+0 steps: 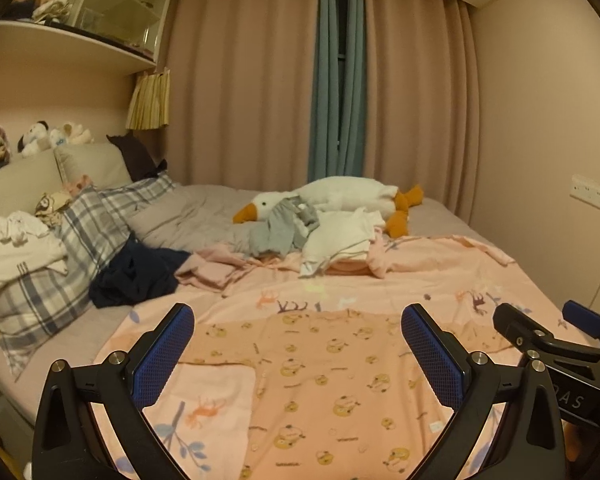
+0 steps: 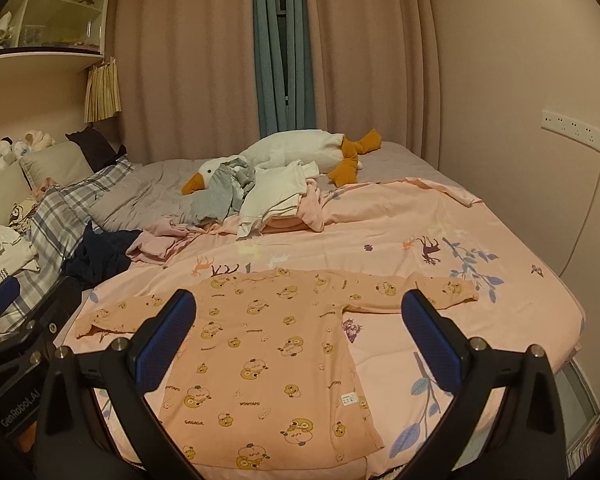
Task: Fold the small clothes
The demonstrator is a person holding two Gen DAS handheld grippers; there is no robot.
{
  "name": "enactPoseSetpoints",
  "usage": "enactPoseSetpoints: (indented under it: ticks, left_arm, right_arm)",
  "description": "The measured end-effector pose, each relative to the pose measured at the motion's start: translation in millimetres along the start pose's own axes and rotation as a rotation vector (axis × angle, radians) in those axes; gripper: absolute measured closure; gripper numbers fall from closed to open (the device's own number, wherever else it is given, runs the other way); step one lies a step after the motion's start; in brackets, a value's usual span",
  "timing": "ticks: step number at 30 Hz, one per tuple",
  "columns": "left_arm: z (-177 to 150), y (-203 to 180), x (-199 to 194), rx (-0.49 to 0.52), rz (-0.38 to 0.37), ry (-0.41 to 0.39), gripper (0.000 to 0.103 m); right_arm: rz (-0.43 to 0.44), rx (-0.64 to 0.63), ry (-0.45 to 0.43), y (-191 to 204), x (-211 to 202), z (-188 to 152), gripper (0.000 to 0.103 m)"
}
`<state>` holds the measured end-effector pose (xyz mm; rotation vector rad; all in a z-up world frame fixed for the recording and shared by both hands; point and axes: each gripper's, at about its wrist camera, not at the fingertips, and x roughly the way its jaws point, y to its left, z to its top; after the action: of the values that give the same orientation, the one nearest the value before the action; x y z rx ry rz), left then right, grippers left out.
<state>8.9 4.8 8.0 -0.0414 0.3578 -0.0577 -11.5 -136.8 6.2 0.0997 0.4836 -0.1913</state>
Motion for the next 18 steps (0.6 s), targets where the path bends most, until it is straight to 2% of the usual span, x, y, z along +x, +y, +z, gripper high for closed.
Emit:
enactPoseSetpoints:
  ticks: [6, 18]
  left_arm:
    - [0.6, 2.5, 1.1, -0.017, 0.024, -0.008, 0.0]
    - [0.8, 10.0, 1.4, -0.035, 0.053, 0.001, 0.0]
  right_arm:
    - [0.022, 0.001, -0.008, 1.0, 1.4, 1.6, 0.0]
    - [-0.015, -0.01, -0.011, 5.1, -0.7, 1.7, 0.0]
